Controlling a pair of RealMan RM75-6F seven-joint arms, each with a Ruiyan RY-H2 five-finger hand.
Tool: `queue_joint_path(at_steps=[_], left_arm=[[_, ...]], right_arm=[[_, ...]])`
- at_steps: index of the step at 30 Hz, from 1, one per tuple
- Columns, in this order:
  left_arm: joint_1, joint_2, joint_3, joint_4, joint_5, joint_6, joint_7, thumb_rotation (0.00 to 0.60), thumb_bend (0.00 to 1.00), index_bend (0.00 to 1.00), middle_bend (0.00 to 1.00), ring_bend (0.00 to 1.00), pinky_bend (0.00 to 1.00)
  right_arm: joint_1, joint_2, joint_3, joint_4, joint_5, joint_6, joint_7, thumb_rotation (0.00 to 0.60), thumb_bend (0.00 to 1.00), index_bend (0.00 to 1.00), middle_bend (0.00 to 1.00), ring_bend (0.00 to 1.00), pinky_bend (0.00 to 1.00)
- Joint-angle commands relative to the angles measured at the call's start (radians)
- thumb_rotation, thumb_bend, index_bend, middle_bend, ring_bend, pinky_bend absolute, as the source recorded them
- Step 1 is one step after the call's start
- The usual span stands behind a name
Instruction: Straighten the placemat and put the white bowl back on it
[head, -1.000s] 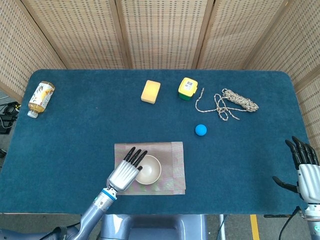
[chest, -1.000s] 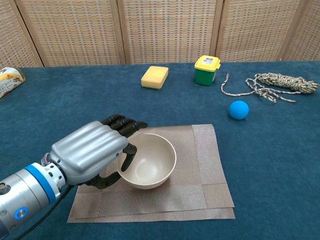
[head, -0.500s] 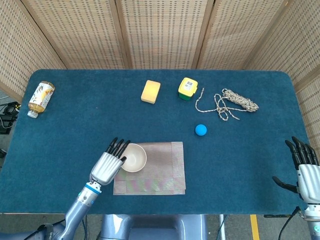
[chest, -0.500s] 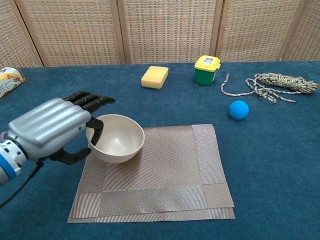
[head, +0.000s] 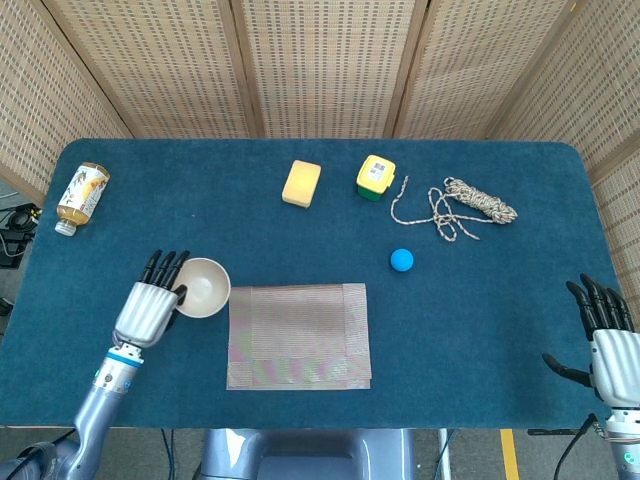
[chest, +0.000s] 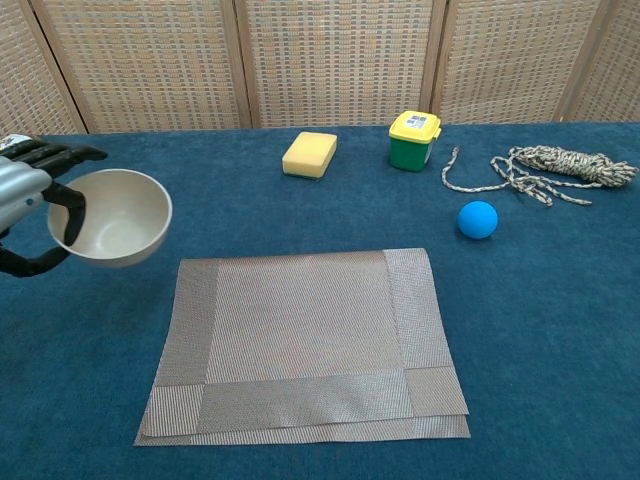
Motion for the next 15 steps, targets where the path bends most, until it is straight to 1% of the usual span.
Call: queue_joint_path(at_steps=[1, 7, 15], left_arm=[[0.03, 0.028, -0.002, 0.073, -0.041, 0.005, -0.079, 0.6, 0.42, 0.61, 0.0, 0.0, 0.0], [0.064, 0.028, 0.013, 0.206, -0.073, -0.007, -0.209, 0.6, 0.42, 0.6, 0.0, 0.0, 0.0], [0.085, 0.017, 0.028, 0.31, -0.092, -0.033, -0.286, 0.6, 0.42, 0.59, 0.0, 0.0, 0.0]], right_arm=[[0.001, -0.003, -0.002, -0.003, -0.002, -0.003, -0.012, 0.6, 0.14, 0.0, 0.0, 0.0, 0.0], [0.002, -0.009, -0.005, -0.005, -0.005, -0.002, -0.029, 0.6, 0.14, 0.0, 0.0, 0.0, 0.0], [0.003, -0.015, -0.008, -0.006, -0.01, -0.002, -0.044, 0.6, 0.14, 0.0, 0.0, 0.0, 0.0]])
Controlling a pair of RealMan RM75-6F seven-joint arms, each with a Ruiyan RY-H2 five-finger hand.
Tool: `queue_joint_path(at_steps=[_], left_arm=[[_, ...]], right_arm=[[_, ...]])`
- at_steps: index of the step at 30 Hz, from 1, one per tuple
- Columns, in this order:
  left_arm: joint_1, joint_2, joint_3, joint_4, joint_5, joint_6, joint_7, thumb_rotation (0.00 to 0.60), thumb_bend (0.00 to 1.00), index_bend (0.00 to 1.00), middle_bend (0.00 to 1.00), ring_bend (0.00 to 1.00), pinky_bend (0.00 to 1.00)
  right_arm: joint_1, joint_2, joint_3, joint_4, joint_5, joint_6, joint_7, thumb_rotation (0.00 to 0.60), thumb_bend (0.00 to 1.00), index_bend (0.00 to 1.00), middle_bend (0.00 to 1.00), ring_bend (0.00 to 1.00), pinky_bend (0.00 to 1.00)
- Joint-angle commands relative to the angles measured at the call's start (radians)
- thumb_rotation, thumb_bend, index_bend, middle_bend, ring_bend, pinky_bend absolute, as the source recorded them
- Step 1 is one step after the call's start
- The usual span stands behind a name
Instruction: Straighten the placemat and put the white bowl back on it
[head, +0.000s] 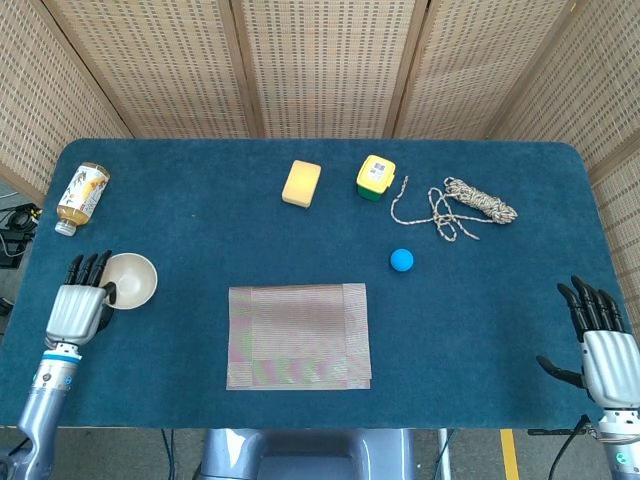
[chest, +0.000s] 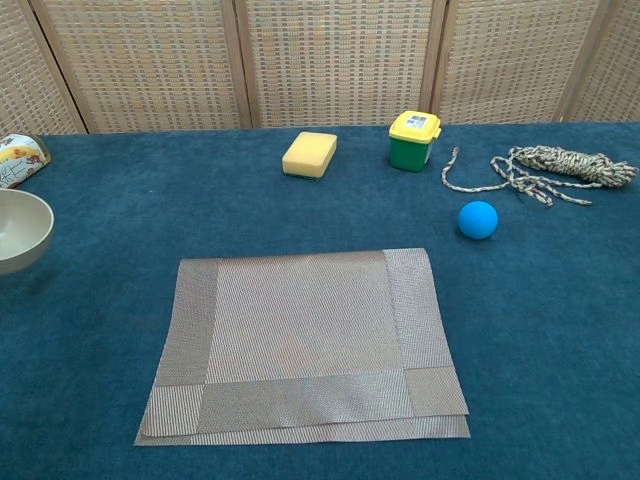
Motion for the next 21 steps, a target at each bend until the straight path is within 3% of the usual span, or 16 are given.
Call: queue_joint_path(at_steps=[1, 13, 18, 21], left_arm=[[0.011, -0.006, 0.01, 0.037, -0.006, -0.013, -0.027, 0.6, 0.42, 0.59, 0.0, 0.0, 0.0], [0.02, -0.005, 0.011, 0.075, -0.031, -0.049, -0.045, 0.6, 0.4, 0.52, 0.0, 0.0, 0.0], [0.021, 0.012, 0.008, 0.047, -0.045, -0.063, -0.034, 0.6, 0.38, 0.4, 0.0, 0.0, 0.0], [0.022, 0.025, 0.01, 0.028, -0.043, -0.063, -0.03, 0.6, 0.34, 0.27, 0.0, 0.0, 0.0]], right_arm=[[0.0, -0.001, -0.001, -0.001, 0.0, 0.0, -0.003, 0.6, 0.14, 0.0, 0.0, 0.0, 0.0], [0.0, -0.002, -0.002, 0.0, -0.005, 0.002, -0.001, 0.6, 0.14, 0.0, 0.0, 0.0, 0.0], [0.0, -0.002, -0.003, 0.001, -0.007, 0.003, 0.0, 0.6, 0.14, 0.0, 0.0, 0.0, 0.0], [0.0, -0.002, -0.003, 0.001, -0.007, 0.004, 0.001, 0.6, 0.14, 0.0, 0.0, 0.0, 0.0]])
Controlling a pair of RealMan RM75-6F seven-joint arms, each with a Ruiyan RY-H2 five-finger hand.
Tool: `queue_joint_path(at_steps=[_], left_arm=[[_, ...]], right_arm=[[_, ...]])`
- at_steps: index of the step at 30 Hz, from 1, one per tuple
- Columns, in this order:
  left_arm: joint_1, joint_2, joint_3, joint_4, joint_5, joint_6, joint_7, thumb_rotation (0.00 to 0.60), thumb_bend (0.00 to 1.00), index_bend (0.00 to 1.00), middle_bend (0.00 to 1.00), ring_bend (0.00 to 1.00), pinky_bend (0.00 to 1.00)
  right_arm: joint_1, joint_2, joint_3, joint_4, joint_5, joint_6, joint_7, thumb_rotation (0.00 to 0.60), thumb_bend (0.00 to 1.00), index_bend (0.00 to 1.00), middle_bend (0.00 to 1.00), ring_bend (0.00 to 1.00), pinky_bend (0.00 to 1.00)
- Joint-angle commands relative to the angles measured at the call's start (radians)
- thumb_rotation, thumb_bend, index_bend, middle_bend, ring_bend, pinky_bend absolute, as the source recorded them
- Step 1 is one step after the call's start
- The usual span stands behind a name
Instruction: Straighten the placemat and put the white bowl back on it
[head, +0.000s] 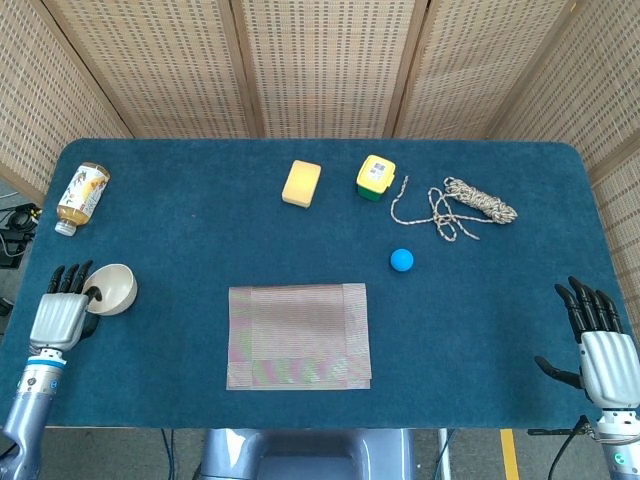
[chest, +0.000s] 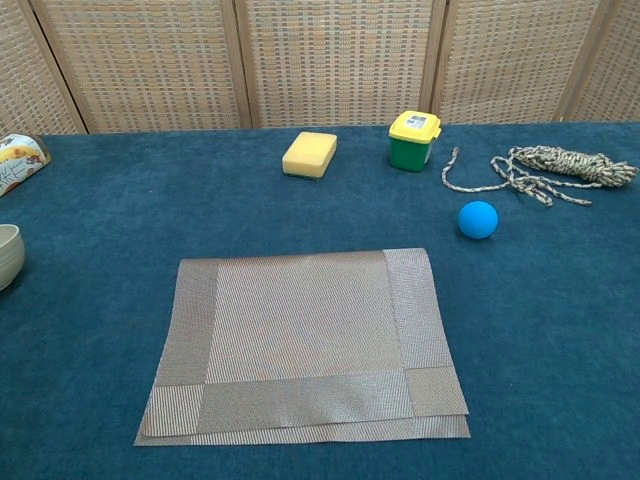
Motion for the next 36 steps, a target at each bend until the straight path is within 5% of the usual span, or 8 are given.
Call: queue_joint_path(at_steps=[1, 9, 19, 36], left_arm=[[0.001, 0.013, 0.002, -0.017, 0.002, 0.001, 0.003, 0.6, 0.31, 0.22, 0.0, 0.0, 0.0], [0.006, 0.092, 0.017, -0.123, 0.049, 0.031, -0.032, 0.6, 0.25, 0.04, 0.0, 0.0, 0.0], [0.007, 0.188, 0.054, -0.309, 0.146, 0.08, -0.029, 0.6, 0.18, 0.03, 0.0, 0.0, 0.0], [0.001, 0.043, 0.105, -0.534, 0.222, 0.071, 0.29, 0.6, 0.14, 0.03, 0.0, 0.0, 0.0]], right_arm=[[-0.001, 0.0, 0.0, 0.0, 0.0, 0.001, 0.001, 0.6, 0.14, 0.0, 0.0, 0.0, 0.0], [-0.002, 0.002, -0.001, -0.002, -0.003, 0.004, 0.004, 0.6, 0.14, 0.0, 0.0, 0.0, 0.0], [-0.003, 0.003, -0.001, -0.002, -0.006, 0.009, 0.007, 0.6, 0.14, 0.0, 0.0, 0.0, 0.0], [-0.002, 0.013, 0.004, 0.0, 0.004, 0.003, 0.038, 0.6, 0.14, 0.0, 0.0, 0.0, 0.0]])
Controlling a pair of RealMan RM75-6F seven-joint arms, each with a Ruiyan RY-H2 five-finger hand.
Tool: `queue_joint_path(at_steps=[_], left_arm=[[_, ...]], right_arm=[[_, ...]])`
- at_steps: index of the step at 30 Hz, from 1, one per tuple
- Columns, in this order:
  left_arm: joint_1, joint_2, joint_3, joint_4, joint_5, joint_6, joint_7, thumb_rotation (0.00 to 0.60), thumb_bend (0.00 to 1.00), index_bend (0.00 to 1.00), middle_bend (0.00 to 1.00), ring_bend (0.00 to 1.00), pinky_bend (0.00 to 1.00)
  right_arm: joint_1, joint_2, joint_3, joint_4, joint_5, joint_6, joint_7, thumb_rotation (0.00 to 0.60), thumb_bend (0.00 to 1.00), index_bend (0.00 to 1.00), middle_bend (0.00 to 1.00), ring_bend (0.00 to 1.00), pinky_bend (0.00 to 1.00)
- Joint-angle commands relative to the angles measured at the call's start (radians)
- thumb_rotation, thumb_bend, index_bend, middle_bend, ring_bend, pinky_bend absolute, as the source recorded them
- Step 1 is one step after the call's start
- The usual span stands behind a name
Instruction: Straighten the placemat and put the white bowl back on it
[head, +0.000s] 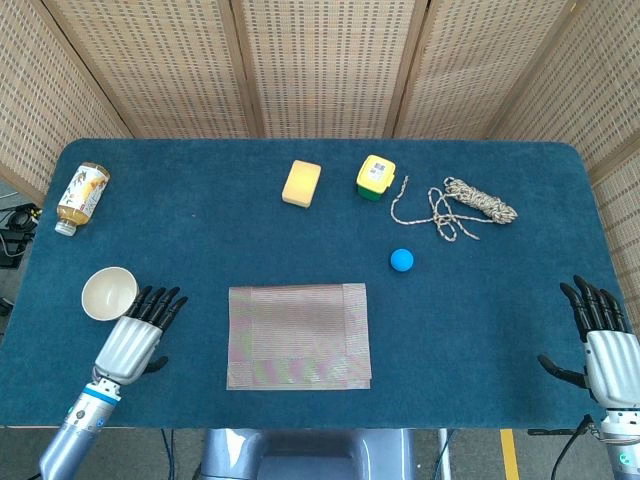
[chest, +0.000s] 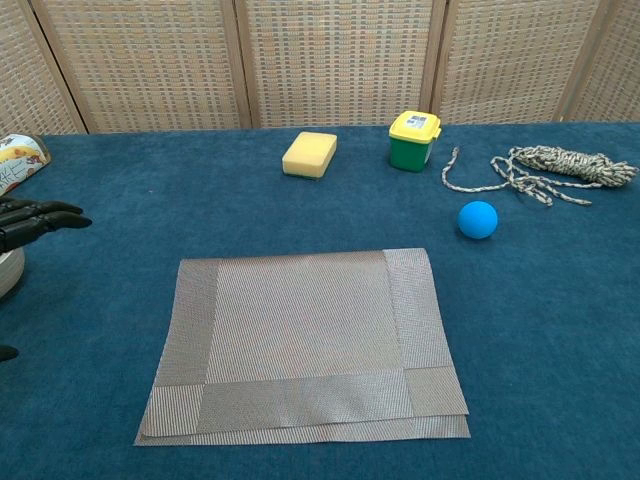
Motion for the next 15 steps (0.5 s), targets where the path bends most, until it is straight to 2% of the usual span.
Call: queue_joint_path(at_steps=[1, 15], left_arm=[[0.0, -0.058, 0.007, -0.019, 0.0, -0.011, 0.073, 0.6, 0.14, 0.04, 0.0, 0.0, 0.0], [-0.007, -0.237, 0.021, -0.01, 0.001, -0.053, 0.282, 0.6, 0.15, 0.07, 0.0, 0.0, 0.0]], right_arm=[[0.0, 0.002, 0.0, 0.001, 0.0, -0.001, 0.004, 0.6, 0.14, 0.0, 0.0, 0.0, 0.0], [-0.001, 0.013, 0.001, 0.0, -0.001, 0.001, 0.034, 0.6, 0.14, 0.0, 0.0, 0.0, 0.0]])
